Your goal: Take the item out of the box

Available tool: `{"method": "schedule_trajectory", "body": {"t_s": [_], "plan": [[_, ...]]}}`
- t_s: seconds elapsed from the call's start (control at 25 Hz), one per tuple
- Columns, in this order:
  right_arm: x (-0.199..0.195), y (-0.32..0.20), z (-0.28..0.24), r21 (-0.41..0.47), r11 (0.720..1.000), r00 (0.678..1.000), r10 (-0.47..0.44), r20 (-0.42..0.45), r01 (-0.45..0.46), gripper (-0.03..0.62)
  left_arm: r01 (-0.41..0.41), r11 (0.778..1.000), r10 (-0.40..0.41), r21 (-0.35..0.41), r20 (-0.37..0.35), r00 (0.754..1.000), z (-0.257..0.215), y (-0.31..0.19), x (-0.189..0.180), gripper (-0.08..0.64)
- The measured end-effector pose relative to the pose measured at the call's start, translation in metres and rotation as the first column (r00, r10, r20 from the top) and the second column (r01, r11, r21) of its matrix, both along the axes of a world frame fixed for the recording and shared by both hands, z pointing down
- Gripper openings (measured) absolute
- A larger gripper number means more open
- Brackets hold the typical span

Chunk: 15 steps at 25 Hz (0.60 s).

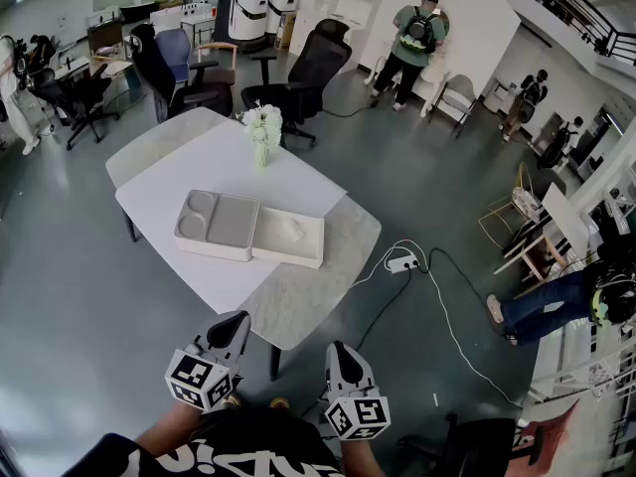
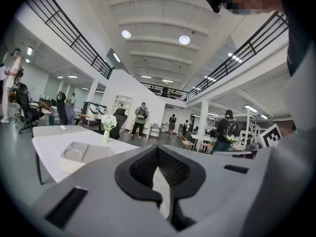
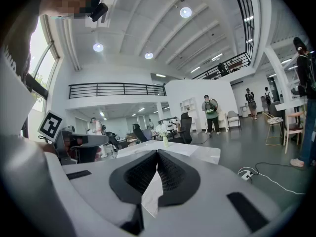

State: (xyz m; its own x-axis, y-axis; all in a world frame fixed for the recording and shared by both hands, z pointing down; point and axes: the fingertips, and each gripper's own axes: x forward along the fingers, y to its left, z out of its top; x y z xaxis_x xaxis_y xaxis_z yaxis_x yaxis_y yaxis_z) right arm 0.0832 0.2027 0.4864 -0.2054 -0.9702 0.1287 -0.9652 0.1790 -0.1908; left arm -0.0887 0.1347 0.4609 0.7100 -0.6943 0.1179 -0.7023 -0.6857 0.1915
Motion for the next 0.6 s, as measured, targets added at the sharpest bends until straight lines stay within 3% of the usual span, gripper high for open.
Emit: {"method": "schedule_trajectory", "body": {"t_s": [0.32,0.6], "plan": [[0.009,-0.004,0.004,0.027,0.999,0.998,-0.047,0.046,0.046,0.025,0.037,0.999,-0.037,-0.002,0.004,0.999,0.005,-0.005,0.012,0.009],[0.023,-0.005,0.022,-0.008,0.995,0.993,-0.097,0.065,0.098,0.025,0.098,0.995,-0.098,-0.003,0.003,0.995,0.007,-0.012,0.024,0.009]]}}
